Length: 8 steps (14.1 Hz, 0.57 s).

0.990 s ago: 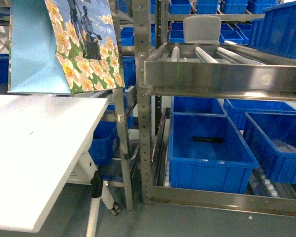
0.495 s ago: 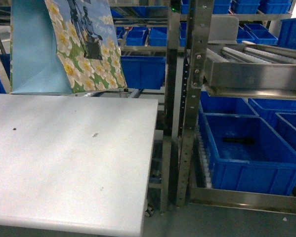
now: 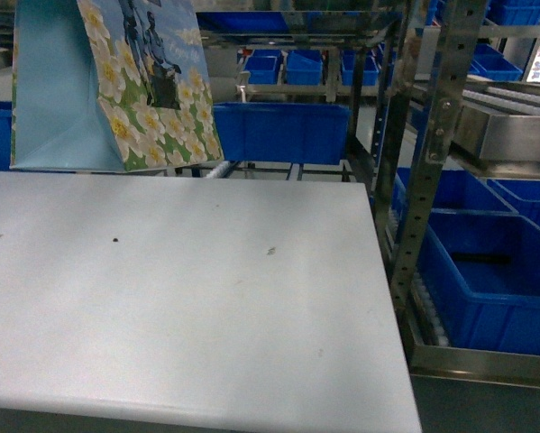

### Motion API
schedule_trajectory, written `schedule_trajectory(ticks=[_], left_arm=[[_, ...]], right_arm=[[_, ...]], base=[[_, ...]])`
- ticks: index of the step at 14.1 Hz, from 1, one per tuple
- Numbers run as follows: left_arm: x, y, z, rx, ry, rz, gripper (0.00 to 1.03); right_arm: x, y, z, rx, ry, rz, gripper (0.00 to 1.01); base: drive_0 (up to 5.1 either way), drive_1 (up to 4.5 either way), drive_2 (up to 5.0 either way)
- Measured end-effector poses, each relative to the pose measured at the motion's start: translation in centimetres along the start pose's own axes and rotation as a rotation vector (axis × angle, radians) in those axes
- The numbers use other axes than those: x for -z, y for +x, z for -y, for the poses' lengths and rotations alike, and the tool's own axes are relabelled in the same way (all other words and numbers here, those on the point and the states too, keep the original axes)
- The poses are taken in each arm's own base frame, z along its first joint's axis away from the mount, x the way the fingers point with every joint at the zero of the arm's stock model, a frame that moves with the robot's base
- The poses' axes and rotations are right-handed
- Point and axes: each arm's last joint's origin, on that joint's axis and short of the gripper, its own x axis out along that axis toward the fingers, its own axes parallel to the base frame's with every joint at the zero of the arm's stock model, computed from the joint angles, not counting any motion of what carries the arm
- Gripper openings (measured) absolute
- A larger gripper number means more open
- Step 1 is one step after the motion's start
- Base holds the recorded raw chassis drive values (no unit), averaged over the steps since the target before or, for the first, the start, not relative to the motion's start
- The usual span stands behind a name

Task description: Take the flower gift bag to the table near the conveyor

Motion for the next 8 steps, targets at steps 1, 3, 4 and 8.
schedule_trajectory(ticks=[1, 3, 4, 8], left_arm=[[-0.01, 0.00, 0.00, 0.001, 0.000, 0.001, 0.02], [0.00, 0.00, 0.00, 0.000, 0.000, 0.000, 0.02], [-0.01, 0.00, 0.01, 0.001, 0.000, 0.001, 0.02], [0.01, 0.00, 0.00, 0.000, 0.000, -0.001, 0.02]], right_arm=[[-0.06, -0.02, 0.03, 0.002, -0.002, 0.006, 0.02], [-0.02, 0.00, 0.00, 0.000, -0.001, 0.002, 0.02], [-0.03, 0.00, 0.02, 0.001, -0.001, 0.003, 0.02], [-0.02, 0.00, 0.00, 0.000, -0.001, 0.002, 0.02]], base=[[-5.0, 2.43, 2.4], [-5.0, 2.40, 2.4], [-5.0, 2.38, 2.4], [-5.0, 2.40, 2.4]])
